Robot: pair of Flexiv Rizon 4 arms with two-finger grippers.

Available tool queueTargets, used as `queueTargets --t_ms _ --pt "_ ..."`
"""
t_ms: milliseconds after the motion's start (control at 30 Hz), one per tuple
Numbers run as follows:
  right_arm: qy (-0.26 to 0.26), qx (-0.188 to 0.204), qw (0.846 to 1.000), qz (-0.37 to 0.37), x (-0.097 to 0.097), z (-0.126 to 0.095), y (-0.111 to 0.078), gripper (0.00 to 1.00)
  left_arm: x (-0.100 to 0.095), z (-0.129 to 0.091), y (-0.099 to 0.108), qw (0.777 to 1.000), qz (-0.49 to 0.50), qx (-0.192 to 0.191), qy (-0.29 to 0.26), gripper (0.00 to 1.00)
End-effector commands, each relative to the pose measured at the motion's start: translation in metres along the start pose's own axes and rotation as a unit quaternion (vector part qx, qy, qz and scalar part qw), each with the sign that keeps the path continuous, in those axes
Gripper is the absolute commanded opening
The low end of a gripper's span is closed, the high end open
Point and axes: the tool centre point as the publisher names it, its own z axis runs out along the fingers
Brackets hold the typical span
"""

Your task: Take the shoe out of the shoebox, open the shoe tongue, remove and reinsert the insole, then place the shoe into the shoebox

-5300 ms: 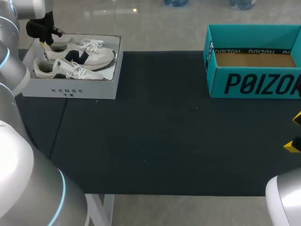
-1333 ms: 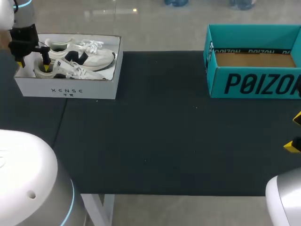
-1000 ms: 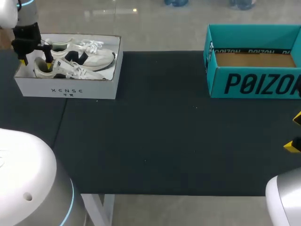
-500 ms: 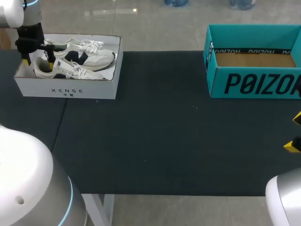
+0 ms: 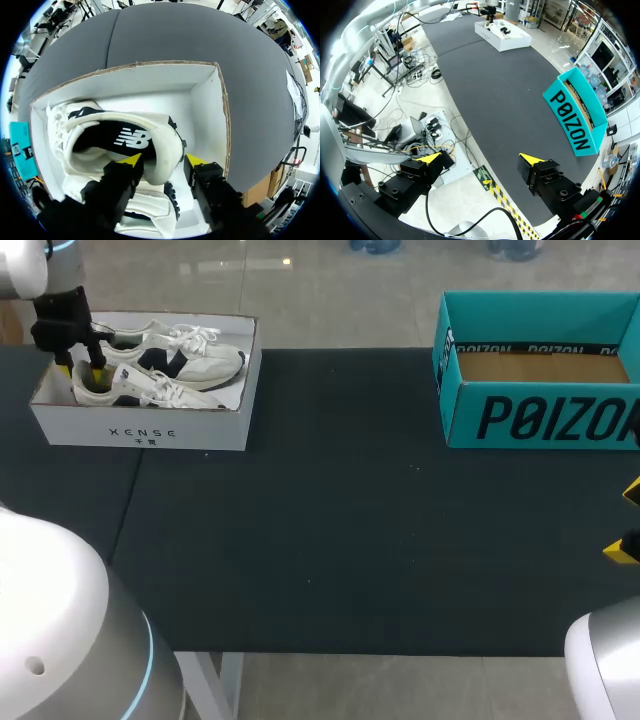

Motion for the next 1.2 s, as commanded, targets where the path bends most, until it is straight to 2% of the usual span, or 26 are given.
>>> queueTargets --t_ms 33,333,467,833,1033,1200 --pt "0.003 0.004 1.0 0.0 -0.002 -0.002 0.003 1.0 0.001 -0.002 -0.001 1.0 0.001 -0.002 0.001 0.49" --pt "0.003 0.004 1.0 0.0 -0.002 -0.002 0.003 1.0 0.001 -0.006 -0.007 1.0 0.004 -0.007 0.002 0.55" --pt "0.003 0.004 1.0 0.0 -0.002 -0.002 0.003 1.0 0.0 -0.008 -0.01 1.0 0.008 -0.009 0.001 0.5" --pt "0.003 0.004 1.0 0.0 -0.002 -0.002 0.003 1.0 -0.001 -0.006 -0.019 1.0 0.013 -0.008 -0.004 0.48" --pt "0.003 0.004 1.0 0.0 -0.002 -0.002 0.003 1.0 0.002 -0.006 -0.016 1.0 0.01 -0.011 -0.002 0.47" --pt "0.003 0.004 1.0 0.0 -0.002 -0.002 0.003 1.0 0.0 -0.008 -0.011 1.0 0.01 -0.022 0.01 0.42"
